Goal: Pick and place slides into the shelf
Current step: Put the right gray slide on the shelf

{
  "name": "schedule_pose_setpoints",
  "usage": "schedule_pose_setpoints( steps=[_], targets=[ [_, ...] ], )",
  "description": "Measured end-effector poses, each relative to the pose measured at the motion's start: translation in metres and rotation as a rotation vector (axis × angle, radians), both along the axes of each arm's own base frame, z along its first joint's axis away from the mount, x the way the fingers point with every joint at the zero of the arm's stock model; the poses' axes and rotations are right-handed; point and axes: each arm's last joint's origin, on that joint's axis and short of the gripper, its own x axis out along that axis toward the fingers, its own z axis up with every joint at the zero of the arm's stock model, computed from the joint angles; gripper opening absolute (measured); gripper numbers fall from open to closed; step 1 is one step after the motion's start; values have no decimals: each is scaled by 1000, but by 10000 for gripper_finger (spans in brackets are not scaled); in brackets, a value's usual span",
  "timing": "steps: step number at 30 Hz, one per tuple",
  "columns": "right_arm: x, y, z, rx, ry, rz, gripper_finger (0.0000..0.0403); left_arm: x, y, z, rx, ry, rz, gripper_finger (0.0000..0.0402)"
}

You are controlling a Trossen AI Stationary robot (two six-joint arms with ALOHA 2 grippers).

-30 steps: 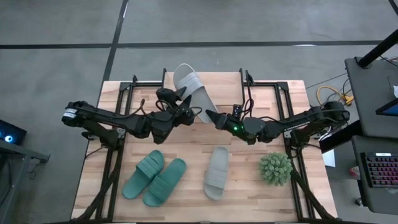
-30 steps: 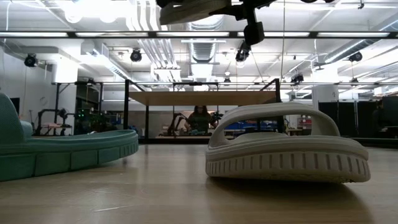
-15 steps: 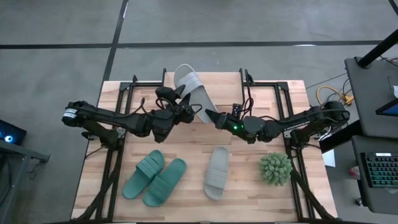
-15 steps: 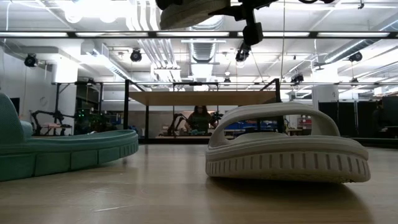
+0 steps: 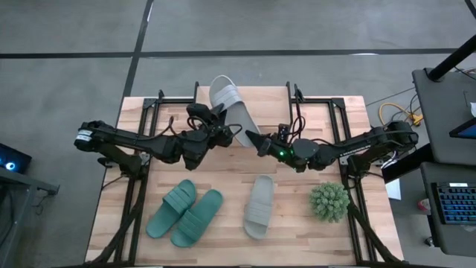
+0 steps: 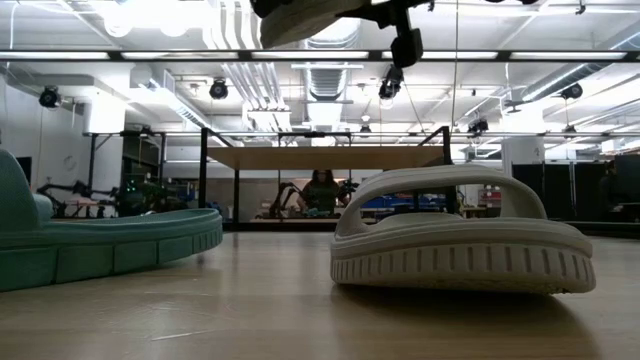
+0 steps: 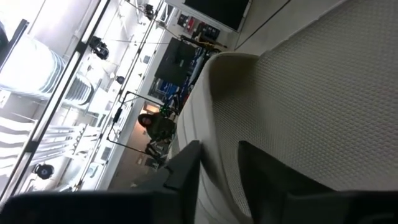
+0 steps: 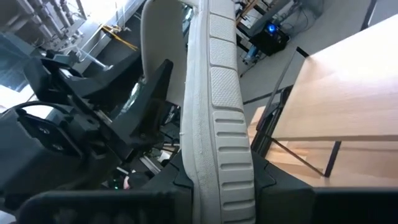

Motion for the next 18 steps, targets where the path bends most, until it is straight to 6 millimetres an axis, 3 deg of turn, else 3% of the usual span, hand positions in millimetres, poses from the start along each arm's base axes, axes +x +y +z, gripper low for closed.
schedule_pose_setpoints(
  steps=[8, 18],
  targets=[
    [0, 1, 0, -14, 6, 7, 49, 0, 0, 0, 2, 4, -4, 6],
    [0, 1, 1, -38, 13, 2, 49, 0, 0, 3, 26, 43, -6, 2]
  ],
)
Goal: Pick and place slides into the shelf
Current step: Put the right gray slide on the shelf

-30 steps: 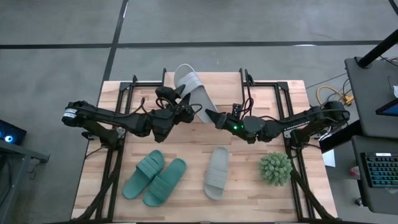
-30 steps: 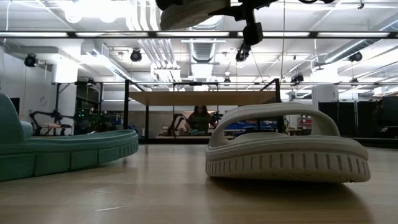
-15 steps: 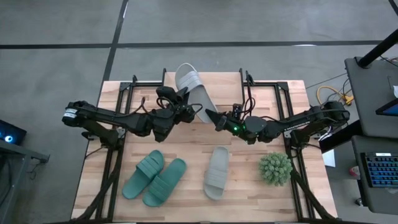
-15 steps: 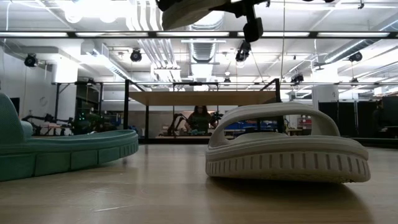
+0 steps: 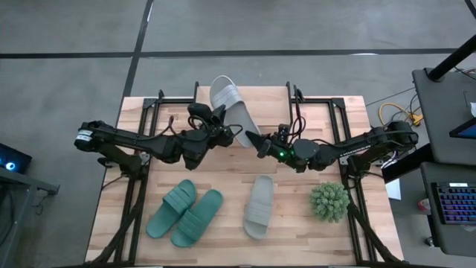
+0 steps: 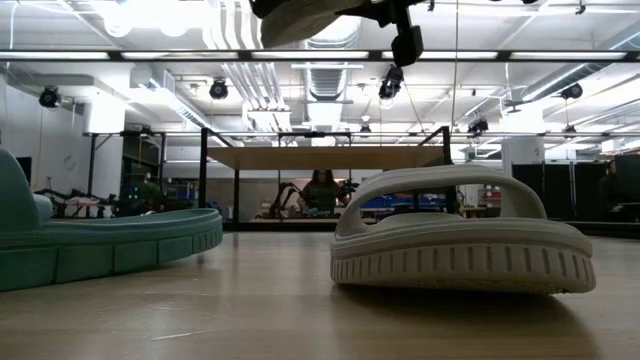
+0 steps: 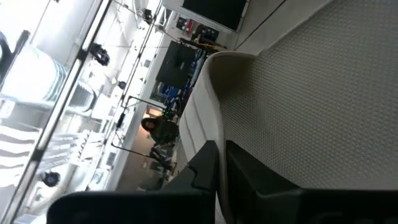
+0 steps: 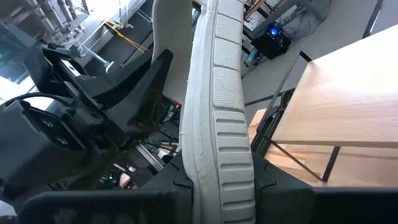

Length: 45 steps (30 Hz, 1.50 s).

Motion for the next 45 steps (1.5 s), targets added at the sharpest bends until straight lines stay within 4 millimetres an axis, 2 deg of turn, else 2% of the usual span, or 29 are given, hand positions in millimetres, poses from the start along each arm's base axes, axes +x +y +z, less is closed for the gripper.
schedule_pose_setpoints(
  steps=[9, 15, 20, 33, 40, 45],
  targets=[
    [0, 0, 1, 6, -10, -14, 55, 0, 0, 1, 3, 0, -4, 1],
    [0, 1, 1, 8, -23, 1, 144, -2, 2, 2, 3, -1, 18, 0],
    [-1, 1, 2, 9, -26, -8, 180, -3, 7, 2, 3, -2, 41, 0],
    [-4, -2, 7, -17, -32, -31, 182, -11, 16, 11, -1, -34, 17, 0],
    [-10, -5, 17, -40, -43, -44, 183, -28, 18, 28, -5, -102, -68, 0],
    [-15, -6, 23, -72, -42, -52, 183, -46, 18, 41, -59, -221, -170, 0]
  ],
)
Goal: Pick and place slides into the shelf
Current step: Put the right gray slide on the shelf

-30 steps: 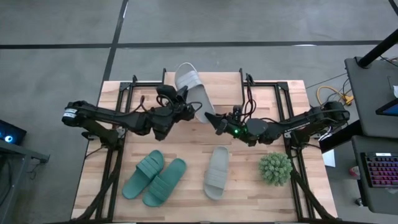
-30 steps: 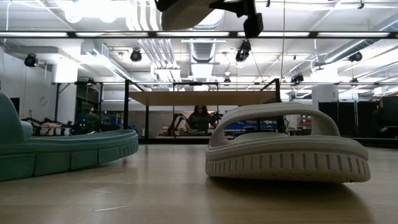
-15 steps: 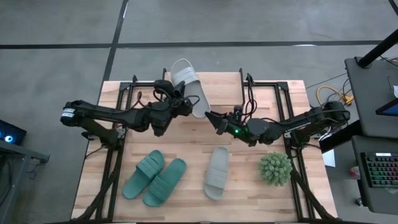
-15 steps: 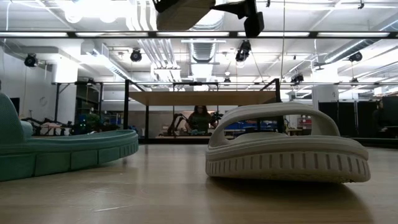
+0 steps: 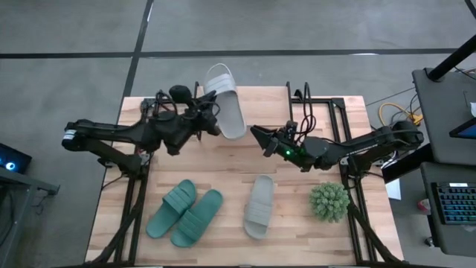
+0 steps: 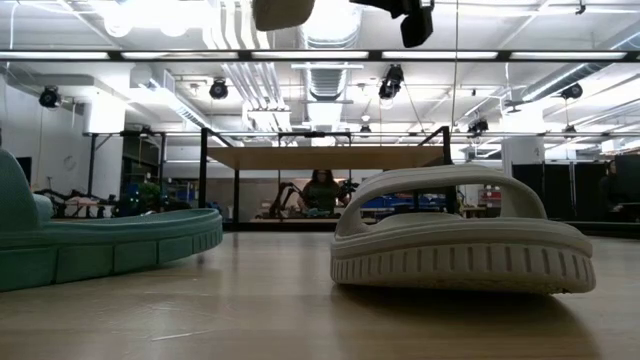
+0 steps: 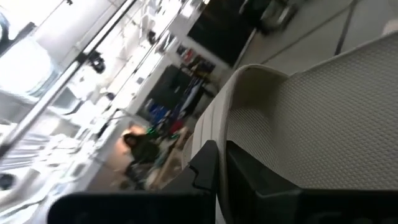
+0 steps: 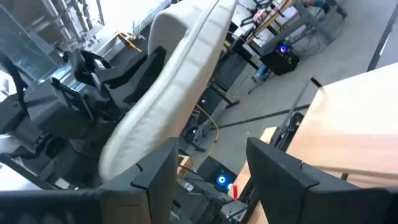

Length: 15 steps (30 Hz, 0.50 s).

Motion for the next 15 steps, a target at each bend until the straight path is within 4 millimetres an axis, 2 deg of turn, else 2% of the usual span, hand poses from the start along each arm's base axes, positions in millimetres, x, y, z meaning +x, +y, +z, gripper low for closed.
schedule_pose_setpoints(
  steps=[5, 15],
  targets=[
    [-5, -1, 7, -20, -8, -5, 184, -12, 0, 0, -40, 11, -85, 0],
    [-11, -3, 13, -43, -5, -33, 184, -19, -2, -14, -122, 124, -236, 0]
  ],
)
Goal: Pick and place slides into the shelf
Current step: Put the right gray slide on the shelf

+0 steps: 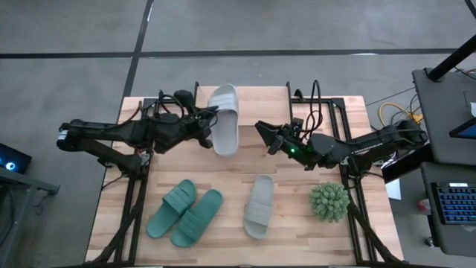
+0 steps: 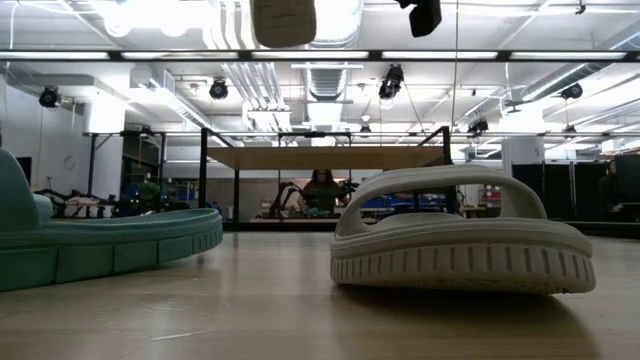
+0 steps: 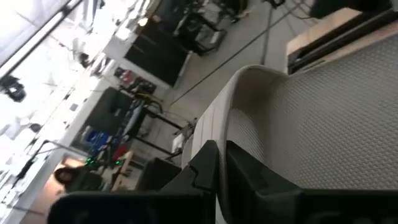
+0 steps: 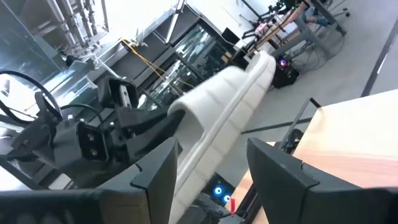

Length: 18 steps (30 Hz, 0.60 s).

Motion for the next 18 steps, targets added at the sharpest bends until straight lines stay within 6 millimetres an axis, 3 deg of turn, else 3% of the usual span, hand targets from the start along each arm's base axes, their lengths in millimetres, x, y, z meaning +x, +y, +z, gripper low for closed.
schedule_pose_setpoints(
  steps=[7, 18],
  targets=[
    [0, 0, 1, -10, 5, -2, 184, -7, 7, 0, -116, -11, -97, 0],
    [0, 0, -1, -23, 32, -4, 184, -12, 37, -11, -130, 113, -32, 0]
  ],
)
